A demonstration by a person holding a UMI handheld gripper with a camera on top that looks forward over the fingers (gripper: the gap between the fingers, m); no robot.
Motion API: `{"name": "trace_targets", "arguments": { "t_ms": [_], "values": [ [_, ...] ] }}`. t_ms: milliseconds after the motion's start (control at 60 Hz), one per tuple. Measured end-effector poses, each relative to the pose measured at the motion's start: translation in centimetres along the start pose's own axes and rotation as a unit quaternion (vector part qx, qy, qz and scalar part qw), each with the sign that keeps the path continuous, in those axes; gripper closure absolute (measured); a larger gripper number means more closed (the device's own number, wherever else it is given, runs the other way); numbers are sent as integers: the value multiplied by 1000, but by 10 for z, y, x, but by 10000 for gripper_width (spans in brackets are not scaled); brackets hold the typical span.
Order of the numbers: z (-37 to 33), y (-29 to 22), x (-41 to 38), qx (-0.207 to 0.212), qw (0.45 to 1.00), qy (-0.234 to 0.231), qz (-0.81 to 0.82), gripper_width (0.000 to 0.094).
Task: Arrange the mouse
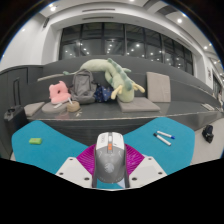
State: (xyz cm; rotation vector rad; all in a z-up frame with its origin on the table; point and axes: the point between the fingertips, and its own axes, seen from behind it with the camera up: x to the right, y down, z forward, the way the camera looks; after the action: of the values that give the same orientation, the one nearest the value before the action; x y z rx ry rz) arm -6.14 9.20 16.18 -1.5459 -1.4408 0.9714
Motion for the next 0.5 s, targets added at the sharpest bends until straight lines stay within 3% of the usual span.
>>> {"name": "trace_targets", "arguments": {
  "t_ms": [133,233,450,500],
  "values": [
    [42,28,87,-33,998,46,7,575],
    [66,77,125,-68,996,63,19,573],
    [95,160,121,-136,990,26,9,541],
    [98,158,119,-126,992,23,20,510]
  ]
}}
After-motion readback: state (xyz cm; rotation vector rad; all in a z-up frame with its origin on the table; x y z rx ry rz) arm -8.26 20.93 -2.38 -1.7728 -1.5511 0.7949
